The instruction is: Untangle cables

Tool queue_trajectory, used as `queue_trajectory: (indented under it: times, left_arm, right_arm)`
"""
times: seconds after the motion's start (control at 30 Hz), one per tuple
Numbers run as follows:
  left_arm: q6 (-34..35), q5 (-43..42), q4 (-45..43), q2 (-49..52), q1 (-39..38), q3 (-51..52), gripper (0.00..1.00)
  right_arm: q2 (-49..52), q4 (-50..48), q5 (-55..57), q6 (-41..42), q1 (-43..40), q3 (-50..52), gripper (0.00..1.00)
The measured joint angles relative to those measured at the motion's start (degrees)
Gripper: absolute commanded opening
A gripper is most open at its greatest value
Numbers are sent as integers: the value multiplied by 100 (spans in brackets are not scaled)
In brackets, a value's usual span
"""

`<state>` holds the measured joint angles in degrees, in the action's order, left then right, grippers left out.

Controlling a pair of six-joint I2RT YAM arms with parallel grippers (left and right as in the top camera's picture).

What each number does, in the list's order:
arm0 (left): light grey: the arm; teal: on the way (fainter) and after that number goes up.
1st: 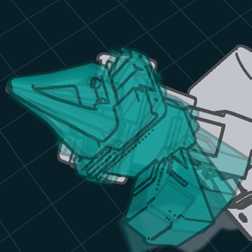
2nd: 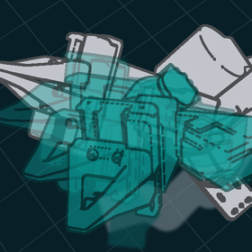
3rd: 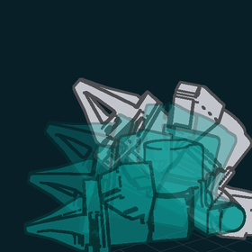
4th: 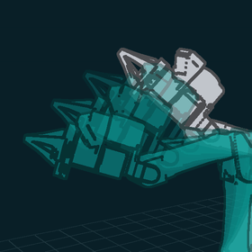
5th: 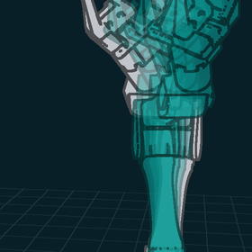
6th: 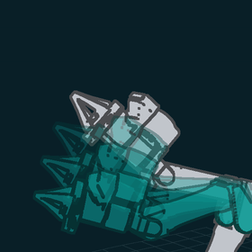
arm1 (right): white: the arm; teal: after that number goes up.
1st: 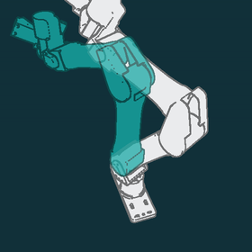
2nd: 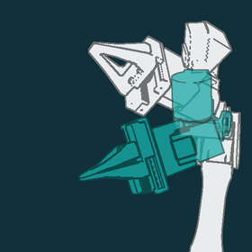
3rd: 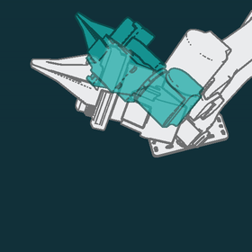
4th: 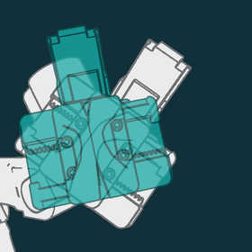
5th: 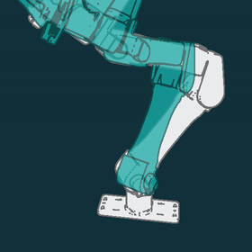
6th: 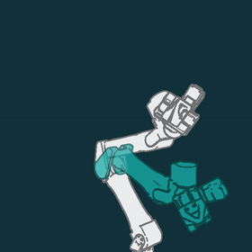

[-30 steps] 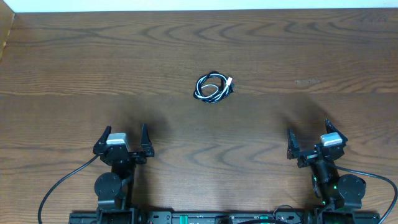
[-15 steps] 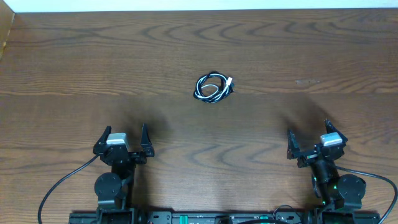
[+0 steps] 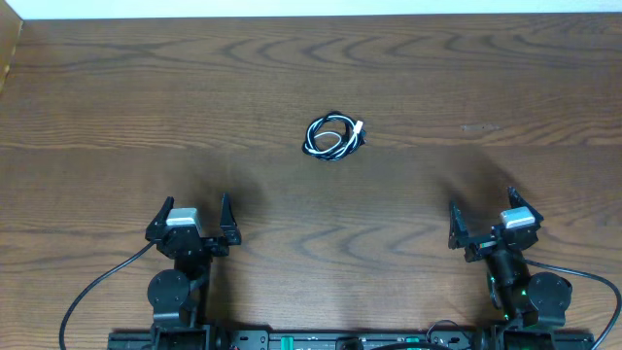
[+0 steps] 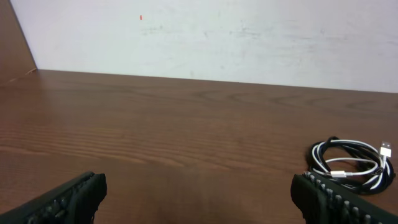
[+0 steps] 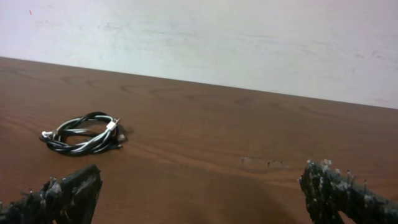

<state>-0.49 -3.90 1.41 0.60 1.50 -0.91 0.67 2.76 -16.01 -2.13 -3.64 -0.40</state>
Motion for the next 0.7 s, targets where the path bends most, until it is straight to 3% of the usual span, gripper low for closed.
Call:
queue_trajectory:
  times: [0.5,0.7]
  left_arm:
    - [-2,2,0,0,0,0,100]
    - [0,2,2,0,0,0,100]
  right_arm:
    - [0,-330,39,2,0,2,99]
    - [0,-35,50,0,0,2,99]
